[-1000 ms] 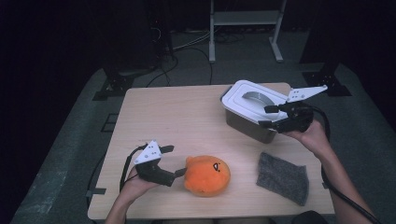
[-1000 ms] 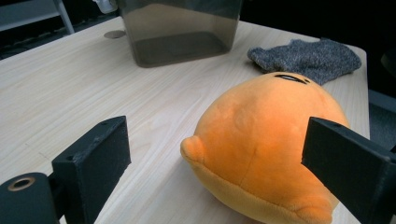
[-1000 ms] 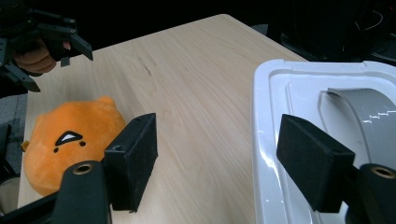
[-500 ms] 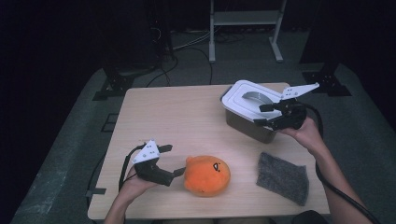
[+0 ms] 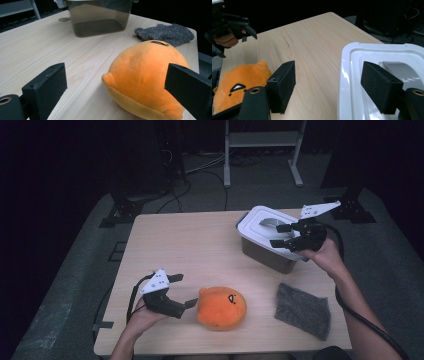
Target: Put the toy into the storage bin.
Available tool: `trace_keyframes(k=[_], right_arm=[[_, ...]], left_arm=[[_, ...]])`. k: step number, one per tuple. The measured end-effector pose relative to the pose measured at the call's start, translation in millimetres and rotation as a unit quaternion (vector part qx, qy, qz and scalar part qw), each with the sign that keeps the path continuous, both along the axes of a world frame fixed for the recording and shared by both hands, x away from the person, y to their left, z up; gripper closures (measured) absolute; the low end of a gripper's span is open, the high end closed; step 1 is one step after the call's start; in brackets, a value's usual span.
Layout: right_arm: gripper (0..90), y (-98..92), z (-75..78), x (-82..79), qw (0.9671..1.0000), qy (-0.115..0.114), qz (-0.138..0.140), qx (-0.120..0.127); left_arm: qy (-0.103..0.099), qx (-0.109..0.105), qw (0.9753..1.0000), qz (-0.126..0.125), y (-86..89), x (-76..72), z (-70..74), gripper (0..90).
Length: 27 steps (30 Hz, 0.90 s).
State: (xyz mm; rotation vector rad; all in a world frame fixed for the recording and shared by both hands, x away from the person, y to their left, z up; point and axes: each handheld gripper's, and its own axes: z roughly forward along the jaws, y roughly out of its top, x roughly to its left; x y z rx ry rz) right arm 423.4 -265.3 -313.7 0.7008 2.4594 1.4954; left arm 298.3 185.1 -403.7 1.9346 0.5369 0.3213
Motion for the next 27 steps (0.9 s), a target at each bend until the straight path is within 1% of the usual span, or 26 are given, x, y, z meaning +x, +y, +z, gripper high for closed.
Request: trace_keyframes(k=[4, 8, 12, 16, 18, 23, 27], right_arm=[[26.7, -0.9, 5.3, 5.1, 1.0, -0.005, -0.005, 0.002], [26.8, -3.4, 10.1, 9.3, 0.9999, -0.009, -0.011, -0.003], [26.8, -5.6, 12.2, 13.8, 0.9998, -0.01, -0.016, -0.004], [26.8, -7.1, 10.5, 21.4, 0.9998, -0.006, -0.02, -0.008], [26.8, -8.1, 8.9, 25.5, 0.9997, -0.004, -0.024, -0.009], [26.9, -11.0, 2.6, 36.6, 0.9993, 0.003, -0.036, -0.01], [28.1, -12.5, -2.4, 44.2, 0.9989, 0.001, -0.045, -0.012]], left_arm=[[0.001, -0.002, 1.0, -0.002, -0.2, 0.9, 0.0, 3.3], [0.003, -0.003, 1.0, -0.002, 0.6, 1.5, 0.0, 3.2], [0.004, -0.004, 1.0, -0.003, 0.6, 1.6, -0.3, 3.1], [0.005, -0.003, 1.0, -0.005, 0.7, 1.5, -0.5, 3.1], [0.005, -0.006, 1.0, -0.004, 1.3, 2.1, -0.8, 3.0], [0.008, -0.003, 0.9999, -0.006, 2.4, 2.5, -1.6, 3.0], [0.009, -0.005, 0.9999, -0.006, 3.7, 2.9, -1.1, 2.9]])
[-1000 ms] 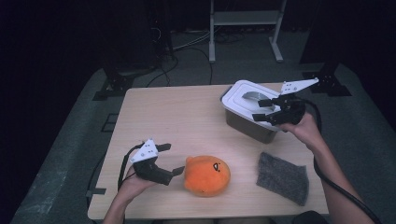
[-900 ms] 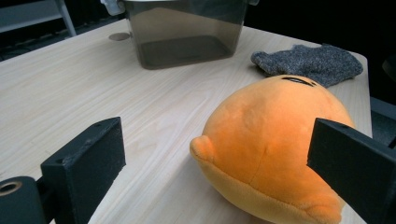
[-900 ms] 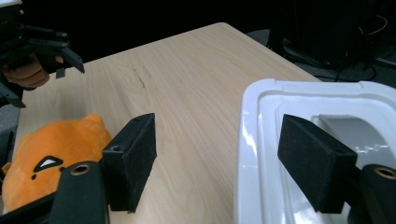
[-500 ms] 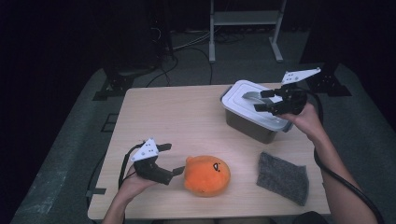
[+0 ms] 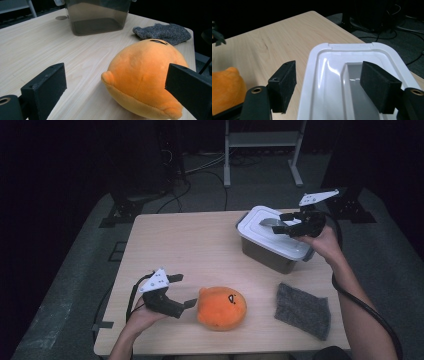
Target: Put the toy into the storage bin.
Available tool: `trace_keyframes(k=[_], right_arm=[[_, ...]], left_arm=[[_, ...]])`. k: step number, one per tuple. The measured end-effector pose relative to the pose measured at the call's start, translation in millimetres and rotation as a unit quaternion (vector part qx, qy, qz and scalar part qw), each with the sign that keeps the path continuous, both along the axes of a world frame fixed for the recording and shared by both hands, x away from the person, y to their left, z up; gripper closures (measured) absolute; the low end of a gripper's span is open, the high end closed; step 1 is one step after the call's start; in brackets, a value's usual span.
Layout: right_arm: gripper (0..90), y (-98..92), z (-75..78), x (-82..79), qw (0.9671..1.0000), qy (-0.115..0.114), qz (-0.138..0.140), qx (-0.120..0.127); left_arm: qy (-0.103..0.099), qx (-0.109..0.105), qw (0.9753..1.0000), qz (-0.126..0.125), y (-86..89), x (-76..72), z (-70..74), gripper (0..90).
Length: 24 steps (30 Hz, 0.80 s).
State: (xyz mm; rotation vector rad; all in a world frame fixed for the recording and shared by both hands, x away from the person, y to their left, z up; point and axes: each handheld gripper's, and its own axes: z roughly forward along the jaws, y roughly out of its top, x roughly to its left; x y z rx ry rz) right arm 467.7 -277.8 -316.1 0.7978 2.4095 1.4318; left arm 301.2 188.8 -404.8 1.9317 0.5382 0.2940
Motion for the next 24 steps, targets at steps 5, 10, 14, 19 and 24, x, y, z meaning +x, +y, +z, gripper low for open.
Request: trace_keyframes(k=[5, 10, 14, 19, 24], right_arm=[[28.3, -3.4, -2.9, 9.9, 0.9999, 0.004, -0.016, 0.001], [29.4, -5.1, -4.0, 16.7, 0.9997, 0.005, -0.025, 0.002], [31.1, -5.6, -8.7, 22.6, 0.9994, 0.009, -0.032, -0.003], [36.7, -7.6, -14.3, 27.2, 0.9992, 0.013, -0.038, -0.005], [44.4, -9.0, -20.1, 29.0, 0.9991, 0.014, -0.04, -0.007]], left_arm=[[0.001, -0.002, 1.0, 0.0, 1.1, 0.1, -0.3, 3.0], [0.002, -0.002, 1.0, -0.001, 1.2, 0.6, -0.7, 3.0], [0.003, -0.002, 1.0, -0.003, 1.8, 0.6, -0.4, 3.0], [0.002, -0.002, 1.0, -0.004, 2.4, 0.6, -0.3, 3.0], [0.002, 0.0, 1.0, -0.008, 1.5, 0.1, -0.4, 3.0]])
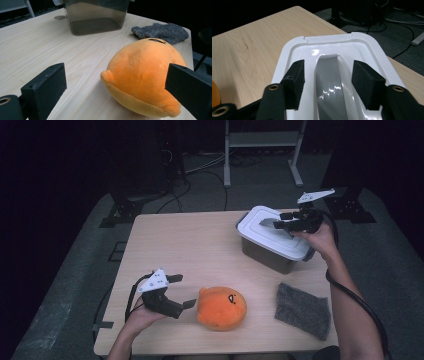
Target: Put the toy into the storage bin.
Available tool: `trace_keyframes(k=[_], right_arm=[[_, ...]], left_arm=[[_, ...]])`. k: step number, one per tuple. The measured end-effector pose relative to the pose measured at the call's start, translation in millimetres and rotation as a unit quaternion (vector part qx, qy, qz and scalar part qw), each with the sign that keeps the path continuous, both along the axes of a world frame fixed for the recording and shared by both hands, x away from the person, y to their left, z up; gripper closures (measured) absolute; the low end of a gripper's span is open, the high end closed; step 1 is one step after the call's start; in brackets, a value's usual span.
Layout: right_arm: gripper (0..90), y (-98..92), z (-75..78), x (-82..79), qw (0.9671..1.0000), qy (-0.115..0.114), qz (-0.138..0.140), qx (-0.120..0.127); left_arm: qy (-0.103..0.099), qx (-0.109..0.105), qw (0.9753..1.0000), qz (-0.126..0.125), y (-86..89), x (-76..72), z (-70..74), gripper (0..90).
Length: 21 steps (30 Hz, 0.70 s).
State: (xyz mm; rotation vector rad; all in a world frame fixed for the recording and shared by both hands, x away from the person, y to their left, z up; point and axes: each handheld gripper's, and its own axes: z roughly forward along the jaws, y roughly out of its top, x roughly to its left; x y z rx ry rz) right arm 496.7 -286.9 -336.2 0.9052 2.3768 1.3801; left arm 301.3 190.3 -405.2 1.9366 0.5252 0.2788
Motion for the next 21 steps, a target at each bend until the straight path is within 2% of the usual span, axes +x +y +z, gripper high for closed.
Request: trace_keyframes(k=[10, 21], right_arm=[[62.4, 3.9, -8.0, 0.9, 0.9999, -0.009, 0.005, -0.007], [65.4, 6.7, -8.4, 1.0, 0.9998, -0.011, 0.012, -0.009]], left_arm=[[0.0, -0.002, 1.0, -0.002, 1.4, -0.8, 0.4, 3.0], [0.0, -0.003, 1.0, 0.0, 3.0, -1.3, 1.3, 3.0]])
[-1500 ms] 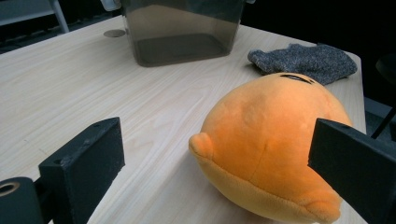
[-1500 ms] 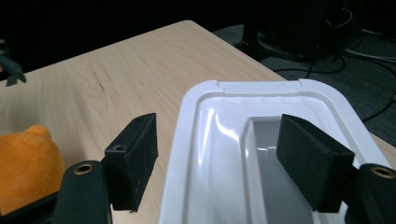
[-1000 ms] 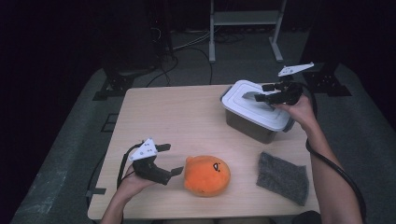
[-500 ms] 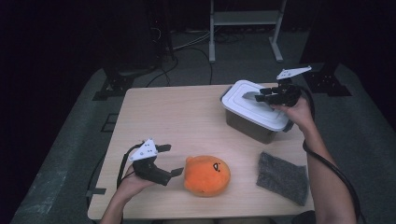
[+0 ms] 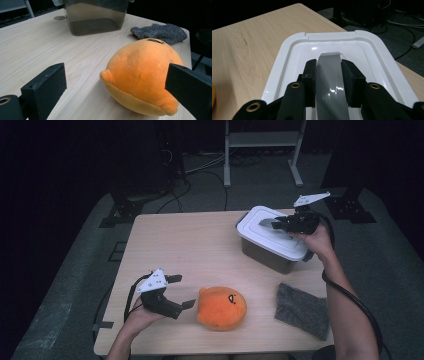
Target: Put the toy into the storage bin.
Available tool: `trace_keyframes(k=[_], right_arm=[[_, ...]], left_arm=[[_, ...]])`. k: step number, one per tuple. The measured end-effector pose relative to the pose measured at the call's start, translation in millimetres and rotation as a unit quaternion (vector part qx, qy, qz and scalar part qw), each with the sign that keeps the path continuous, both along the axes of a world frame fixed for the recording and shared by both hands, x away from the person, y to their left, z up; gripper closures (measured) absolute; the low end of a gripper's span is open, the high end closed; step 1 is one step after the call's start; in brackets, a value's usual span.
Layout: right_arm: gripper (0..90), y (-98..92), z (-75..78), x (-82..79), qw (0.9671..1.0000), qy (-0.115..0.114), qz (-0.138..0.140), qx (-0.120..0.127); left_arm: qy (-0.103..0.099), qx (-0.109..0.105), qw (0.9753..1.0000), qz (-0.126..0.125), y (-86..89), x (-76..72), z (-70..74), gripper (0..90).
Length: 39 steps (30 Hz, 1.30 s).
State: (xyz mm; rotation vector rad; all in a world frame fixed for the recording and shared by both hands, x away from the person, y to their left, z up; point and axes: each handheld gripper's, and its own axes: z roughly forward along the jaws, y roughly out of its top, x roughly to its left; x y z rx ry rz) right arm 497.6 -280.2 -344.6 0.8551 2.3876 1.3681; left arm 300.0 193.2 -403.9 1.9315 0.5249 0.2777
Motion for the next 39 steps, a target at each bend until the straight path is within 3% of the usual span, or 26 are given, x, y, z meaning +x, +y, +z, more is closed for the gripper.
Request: trace_keyframes(k=[19, 28, 39], right_arm=[[65.7, 12.7, 0.2, -3.2, 0.9995, 0.004, 0.031, 0.003], [65.6, 39.6, 0.6, -8.5, 0.9979, 0.003, 0.065, 0.0], [65.6, 79.4, 1.1, -19.3, 0.9936, -0.001, 0.113, -0.004]], left_arm=[[-0.002, -0.004, 1.0, 0.008, 3.4, 0.7, 0.3, 3.0], [0.003, -0.008, 0.9996, 0.025, 14.3, 3.7, -2.3, 3.0], [0.005, -0.014, 0.9987, 0.048, 30.6, 6.5, -4.6, 3.0]])
